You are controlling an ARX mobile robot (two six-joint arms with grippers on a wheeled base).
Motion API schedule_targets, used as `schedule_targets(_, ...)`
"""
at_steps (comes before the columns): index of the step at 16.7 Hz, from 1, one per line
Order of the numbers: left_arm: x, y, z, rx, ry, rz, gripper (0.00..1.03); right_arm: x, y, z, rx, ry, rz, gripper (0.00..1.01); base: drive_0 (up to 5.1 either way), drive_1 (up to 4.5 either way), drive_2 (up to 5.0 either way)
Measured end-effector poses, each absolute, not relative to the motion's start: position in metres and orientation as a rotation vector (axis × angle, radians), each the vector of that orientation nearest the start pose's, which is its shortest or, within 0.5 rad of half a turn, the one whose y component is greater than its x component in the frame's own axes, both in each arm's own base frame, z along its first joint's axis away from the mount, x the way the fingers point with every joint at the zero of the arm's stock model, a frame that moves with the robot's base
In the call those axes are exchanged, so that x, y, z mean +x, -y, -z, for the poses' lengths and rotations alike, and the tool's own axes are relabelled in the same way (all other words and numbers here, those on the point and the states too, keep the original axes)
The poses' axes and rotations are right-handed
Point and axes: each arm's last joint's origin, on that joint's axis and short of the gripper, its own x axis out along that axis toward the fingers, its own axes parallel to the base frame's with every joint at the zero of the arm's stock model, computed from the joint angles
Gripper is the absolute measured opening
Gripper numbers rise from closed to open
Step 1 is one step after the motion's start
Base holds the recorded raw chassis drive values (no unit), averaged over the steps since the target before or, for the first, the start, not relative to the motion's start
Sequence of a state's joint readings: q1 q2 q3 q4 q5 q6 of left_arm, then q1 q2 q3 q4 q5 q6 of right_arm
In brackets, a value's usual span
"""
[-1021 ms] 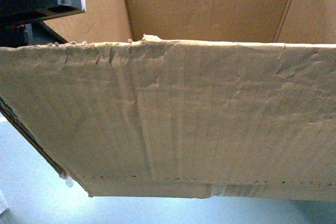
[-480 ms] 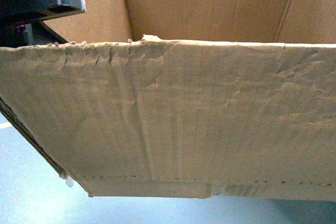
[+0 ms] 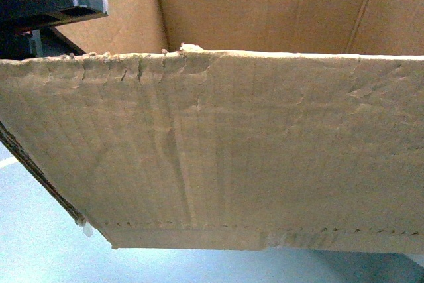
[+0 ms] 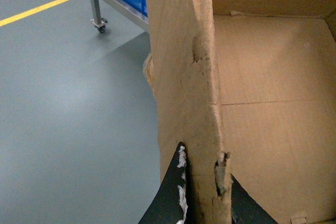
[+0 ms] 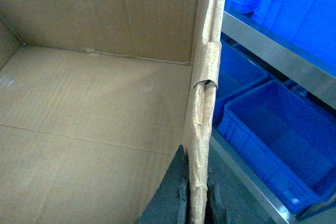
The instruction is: Sort boxes to right shelf from conveyor
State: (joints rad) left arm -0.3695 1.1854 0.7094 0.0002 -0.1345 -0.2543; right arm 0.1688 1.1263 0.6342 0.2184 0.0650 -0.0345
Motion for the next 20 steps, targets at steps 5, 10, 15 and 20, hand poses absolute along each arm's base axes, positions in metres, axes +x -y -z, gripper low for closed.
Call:
schedule_targets(5,0.2362,0.0873,-0.245,-0.13,-0.487,0.17,0.04,0.2407,-0.0391,-0.2529,-0.066,-0.27,-0.108,0.03,-1.7,-1.74,-1.7)
schedule_targets(10,0.2362,0.0873,-0.245,-0.13,-0.487,0.17,0.04,0.2406,-0.0391,-0.2528,-0.066,-0.271,-0.107,0.03,-1.5,-1.53,-1.5)
schedule_targets(15,0.2362,0.0873,-0.245,-0.13,-0.487,0.17,0.04,0.2407,-0.0391,-0.2529,-0.066,-0.27,-0.108,0.03,-1.7,-1.66,-1.7)
schedule_targets(20,0.2362,0.0873,-0.245,-0.13,-0.487,0.17,0.04,0.2407,-0.0391,-0.2529,-0.066,-0.27,-0.108,0.03,-1.6,-1.59,-1.6)
